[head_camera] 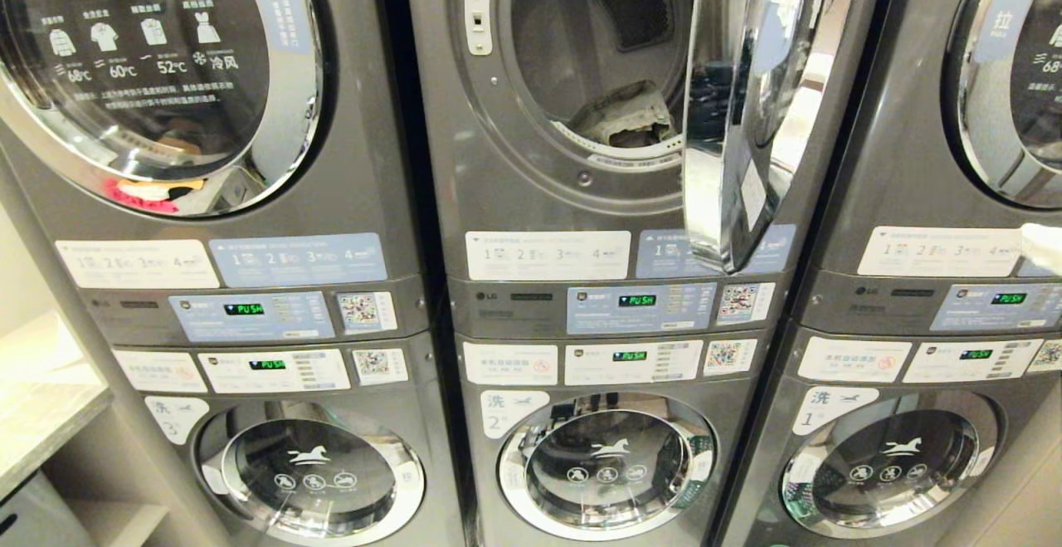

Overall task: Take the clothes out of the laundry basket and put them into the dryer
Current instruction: Close the dryer

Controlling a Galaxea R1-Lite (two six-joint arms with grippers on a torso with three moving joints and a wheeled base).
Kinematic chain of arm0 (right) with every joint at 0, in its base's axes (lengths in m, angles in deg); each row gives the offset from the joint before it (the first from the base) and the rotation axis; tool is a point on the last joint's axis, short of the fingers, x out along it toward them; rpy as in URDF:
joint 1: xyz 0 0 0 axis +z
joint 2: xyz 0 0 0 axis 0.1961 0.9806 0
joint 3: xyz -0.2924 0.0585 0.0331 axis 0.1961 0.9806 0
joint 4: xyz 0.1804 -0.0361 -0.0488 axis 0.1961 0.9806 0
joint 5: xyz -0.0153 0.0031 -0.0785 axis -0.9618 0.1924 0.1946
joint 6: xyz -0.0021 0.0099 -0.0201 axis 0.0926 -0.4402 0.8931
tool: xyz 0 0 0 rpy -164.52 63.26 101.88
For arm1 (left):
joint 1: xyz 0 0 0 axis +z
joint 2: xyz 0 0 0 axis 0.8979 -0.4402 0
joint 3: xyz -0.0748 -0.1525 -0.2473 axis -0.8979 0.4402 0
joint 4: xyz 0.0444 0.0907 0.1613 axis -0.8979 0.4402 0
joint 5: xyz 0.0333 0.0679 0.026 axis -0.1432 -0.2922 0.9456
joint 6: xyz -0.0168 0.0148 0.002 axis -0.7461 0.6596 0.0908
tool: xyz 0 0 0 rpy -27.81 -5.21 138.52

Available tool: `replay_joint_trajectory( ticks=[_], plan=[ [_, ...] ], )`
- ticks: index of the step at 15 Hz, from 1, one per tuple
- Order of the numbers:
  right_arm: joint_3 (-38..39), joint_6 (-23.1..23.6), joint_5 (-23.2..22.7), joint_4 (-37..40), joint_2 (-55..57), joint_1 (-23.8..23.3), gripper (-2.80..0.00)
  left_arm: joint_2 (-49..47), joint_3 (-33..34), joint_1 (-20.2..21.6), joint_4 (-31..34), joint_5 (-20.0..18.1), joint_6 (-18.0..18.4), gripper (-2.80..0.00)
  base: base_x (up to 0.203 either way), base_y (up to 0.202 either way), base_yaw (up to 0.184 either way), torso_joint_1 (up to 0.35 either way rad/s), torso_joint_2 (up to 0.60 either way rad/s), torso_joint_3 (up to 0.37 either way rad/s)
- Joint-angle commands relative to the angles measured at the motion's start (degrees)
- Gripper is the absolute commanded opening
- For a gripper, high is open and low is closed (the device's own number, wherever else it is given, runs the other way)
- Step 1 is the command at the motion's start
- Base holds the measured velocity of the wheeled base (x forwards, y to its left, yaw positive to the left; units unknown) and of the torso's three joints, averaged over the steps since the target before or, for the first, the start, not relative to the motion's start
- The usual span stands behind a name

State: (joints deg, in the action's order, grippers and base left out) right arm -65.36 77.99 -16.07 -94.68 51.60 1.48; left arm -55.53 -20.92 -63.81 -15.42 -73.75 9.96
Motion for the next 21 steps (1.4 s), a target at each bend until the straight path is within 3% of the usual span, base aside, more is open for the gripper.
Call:
replay_joint_trajectory(
  ticks=[1, 3, 6, 13, 21],
  plan=[
    [-3.44, 1.26, 5.21, -0.01, 3.10, 13.69, -2.80, 0.02, 0.09, 0.01, -0.01, -0.04, 0.00, -2.80, 0.000, 0.000, 0.000, 0.000, 0.00, 0.000],
    [-14.87, 2.68, 12.53, 0.19, 10.86, 24.81, -2.80, 0.02, 0.09, 0.01, -0.01, 0.01, 0.00, -2.80, 0.000, 0.000, 0.000, 0.000, 0.00, 0.000],
    [-30.56, 3.38, 17.42, 0.31, 20.44, 31.35, -2.80, 0.02, 0.09, 0.01, -0.01, 0.04, 0.00, -2.80, 0.000, 0.000, 0.000, 0.000, 0.00, 0.000],
    [-49.19, 3.10, 13.32, 1.82, 28.92, 33.11, -2.80, 0.02, 0.09, 0.01, -0.01, 0.03, 0.00, -2.80, 0.000, 0.000, 0.000, 0.000, 0.00, 0.000],
    [-50.21, 3.46, 10.13, 4.52, 30.51, 33.78, -2.80, 0.02, 0.09, 0.01, -0.01, 0.04, 0.00, -2.80, 0.000, 0.000, 0.000, 0.000, 0.00, 0.000]
  ],
)
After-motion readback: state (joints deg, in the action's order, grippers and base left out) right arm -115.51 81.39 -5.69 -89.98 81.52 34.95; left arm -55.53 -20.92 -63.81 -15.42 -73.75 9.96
